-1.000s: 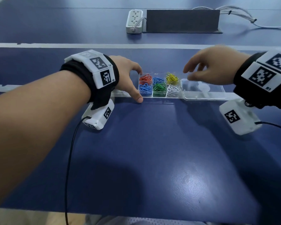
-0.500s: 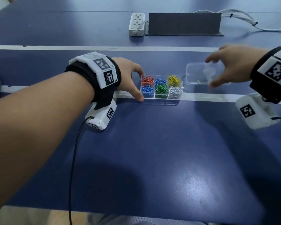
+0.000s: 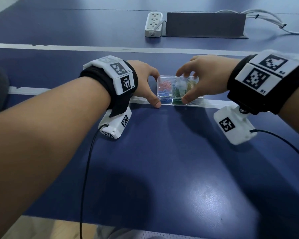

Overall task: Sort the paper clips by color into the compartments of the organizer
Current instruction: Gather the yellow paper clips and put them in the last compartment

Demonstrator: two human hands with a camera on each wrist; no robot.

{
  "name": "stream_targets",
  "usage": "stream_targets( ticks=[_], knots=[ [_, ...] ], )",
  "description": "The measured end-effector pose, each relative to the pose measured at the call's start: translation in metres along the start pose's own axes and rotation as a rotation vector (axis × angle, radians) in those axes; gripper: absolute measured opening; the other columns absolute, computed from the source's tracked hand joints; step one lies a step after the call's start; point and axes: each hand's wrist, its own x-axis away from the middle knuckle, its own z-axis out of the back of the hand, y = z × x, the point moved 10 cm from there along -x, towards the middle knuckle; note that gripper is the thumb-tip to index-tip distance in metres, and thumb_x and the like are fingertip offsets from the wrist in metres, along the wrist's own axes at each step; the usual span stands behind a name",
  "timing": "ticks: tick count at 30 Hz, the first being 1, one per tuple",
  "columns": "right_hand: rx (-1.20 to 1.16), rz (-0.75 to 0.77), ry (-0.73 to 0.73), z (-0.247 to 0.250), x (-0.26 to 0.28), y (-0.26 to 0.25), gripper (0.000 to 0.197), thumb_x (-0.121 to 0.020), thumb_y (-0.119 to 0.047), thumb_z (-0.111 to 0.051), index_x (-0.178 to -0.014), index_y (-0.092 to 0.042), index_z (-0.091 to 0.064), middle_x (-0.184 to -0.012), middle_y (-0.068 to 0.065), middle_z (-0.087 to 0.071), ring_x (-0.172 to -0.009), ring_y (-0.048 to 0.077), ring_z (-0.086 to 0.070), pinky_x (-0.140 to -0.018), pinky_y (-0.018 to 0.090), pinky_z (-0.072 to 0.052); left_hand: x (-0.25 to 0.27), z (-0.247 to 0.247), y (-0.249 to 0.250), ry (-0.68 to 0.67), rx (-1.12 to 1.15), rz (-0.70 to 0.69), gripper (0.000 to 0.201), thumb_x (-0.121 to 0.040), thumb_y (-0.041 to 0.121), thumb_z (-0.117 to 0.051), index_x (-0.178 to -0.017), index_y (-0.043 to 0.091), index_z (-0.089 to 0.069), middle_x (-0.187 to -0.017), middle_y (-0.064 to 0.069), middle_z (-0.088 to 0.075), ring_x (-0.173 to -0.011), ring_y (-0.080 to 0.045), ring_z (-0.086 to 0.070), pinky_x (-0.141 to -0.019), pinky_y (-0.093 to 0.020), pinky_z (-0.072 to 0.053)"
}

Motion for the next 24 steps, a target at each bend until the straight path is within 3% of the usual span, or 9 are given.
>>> stream_targets(
  ticks=[4, 7, 11, 16, 20, 24],
  knots=[
    [0.012, 0.003, 0.004, 0.000, 0.000, 0.002, 0.074, -0.063, -0.049, -0.077, -0.129, -0.030, -0.051, -0.117, -0.005, -0.056, -0.105, 0.020, -0.055, -0.094, 0.034, -0.043, 0.003, 0.001, 0.001, -0.007, 0.041, -0.003, 0.094, -0.045, 0.072, -0.073, -0.129, 0.044, -0.040, -0.116, 0.005, -0.062, -0.103, -0.022, -0.058, -0.092, -0.034, -0.045],
    [0.013, 0.005, 0.002, 0.000, -0.001, 0.001, 0.075, -0.063, -0.050, -0.077, -0.130, -0.030, -0.050, -0.117, -0.006, -0.056, -0.100, 0.018, -0.053, -0.093, 0.035, -0.043, 0.005, 0.002, 0.002, -0.012, 0.053, -0.006, 0.092, -0.050, 0.073, -0.069, -0.132, 0.043, -0.040, -0.120, 0.006, -0.062, -0.110, -0.022, -0.057, -0.097, -0.035, -0.044],
    [0.038, 0.011, -0.011, -0.002, -0.003, 0.001, 0.077, -0.064, -0.051, -0.076, -0.132, -0.029, -0.048, -0.123, -0.003, -0.056, -0.108, 0.022, -0.055, -0.093, 0.035, -0.043, 0.002, 0.001, 0.002, -0.019, 0.038, 0.007, 0.089, -0.049, 0.073, -0.069, -0.129, 0.044, -0.043, -0.118, 0.007, -0.063, -0.105, -0.022, -0.058, -0.098, -0.037, -0.045],
    [0.066, 0.032, 0.004, 0.001, -0.005, -0.003, 0.076, -0.065, -0.051, -0.075, -0.132, -0.030, -0.047, -0.123, -0.003, -0.057, -0.092, 0.017, -0.048, -0.090, 0.034, -0.042, -0.002, 0.000, 0.000, -0.051, 0.032, 0.025, 0.091, -0.044, 0.075, -0.070, -0.127, 0.046, -0.044, -0.110, 0.007, -0.065, -0.088, -0.021, -0.058, -0.095, -0.036, -0.047],
    [0.075, 0.085, 0.045, 0.003, -0.001, -0.007, 0.070, -0.066, -0.051, -0.072, -0.130, -0.035, -0.049, -0.120, -0.003, -0.056, -0.090, 0.015, -0.043, -0.087, 0.032, -0.041, -0.003, -0.001, -0.002, -0.054, 0.048, 0.043, 0.087, -0.042, 0.075, -0.070, -0.121, 0.046, -0.048, -0.105, 0.008, -0.066, -0.088, -0.020, -0.060, -0.094, -0.036, -0.048],
    [0.078, 0.098, 0.043, 0.004, 0.000, -0.009, 0.068, -0.067, -0.051, -0.070, -0.131, -0.036, -0.049, -0.121, -0.003, -0.054, -0.092, 0.014, -0.042, -0.093, 0.036, -0.044, -0.002, 0.000, -0.002, -0.040, 0.055, 0.050, 0.083, -0.043, 0.073, -0.071, -0.118, 0.046, -0.051, -0.106, 0.010, -0.065, -0.089, -0.019, -0.059, -0.093, -0.034, -0.048]
  ],
)
